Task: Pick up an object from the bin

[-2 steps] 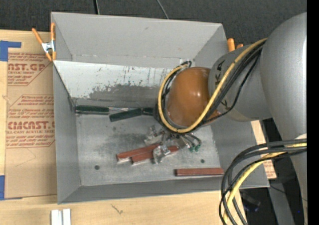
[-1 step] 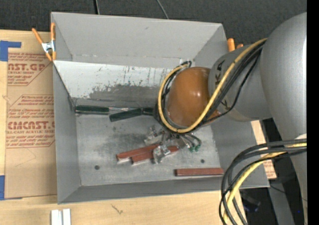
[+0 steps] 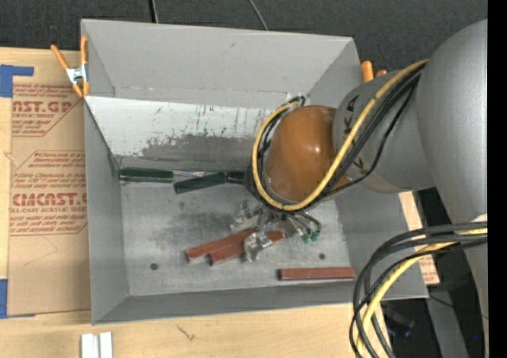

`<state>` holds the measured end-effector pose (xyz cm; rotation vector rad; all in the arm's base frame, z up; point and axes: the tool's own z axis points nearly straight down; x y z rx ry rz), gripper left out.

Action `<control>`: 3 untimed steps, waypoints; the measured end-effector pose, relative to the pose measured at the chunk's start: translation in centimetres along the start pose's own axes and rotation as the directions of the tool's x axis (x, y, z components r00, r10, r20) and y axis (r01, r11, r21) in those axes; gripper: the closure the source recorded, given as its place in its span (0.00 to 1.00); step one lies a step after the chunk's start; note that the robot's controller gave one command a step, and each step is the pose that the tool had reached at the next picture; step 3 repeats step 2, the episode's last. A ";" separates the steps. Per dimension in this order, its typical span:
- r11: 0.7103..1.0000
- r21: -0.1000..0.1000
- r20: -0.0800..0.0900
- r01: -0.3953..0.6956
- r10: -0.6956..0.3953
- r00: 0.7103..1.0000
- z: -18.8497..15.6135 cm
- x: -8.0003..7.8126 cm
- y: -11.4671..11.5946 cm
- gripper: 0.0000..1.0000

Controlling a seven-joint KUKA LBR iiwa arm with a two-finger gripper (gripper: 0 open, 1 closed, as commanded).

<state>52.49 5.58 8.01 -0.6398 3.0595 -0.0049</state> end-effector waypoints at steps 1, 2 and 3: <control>1.000 -0.006 -0.017 0.001 -0.001 1.000 -1.7 0.3 0.2 1.00; 1.000 -0.005 -0.012 0.001 -0.001 1.000 -3.0 0.0 0.1 1.00; 1.000 -0.005 -0.012 0.001 -0.001 1.000 -3.0 0.0 0.1 1.00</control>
Offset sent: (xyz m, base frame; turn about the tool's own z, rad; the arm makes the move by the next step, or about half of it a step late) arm 0.0000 0.0001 0.0488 0.0000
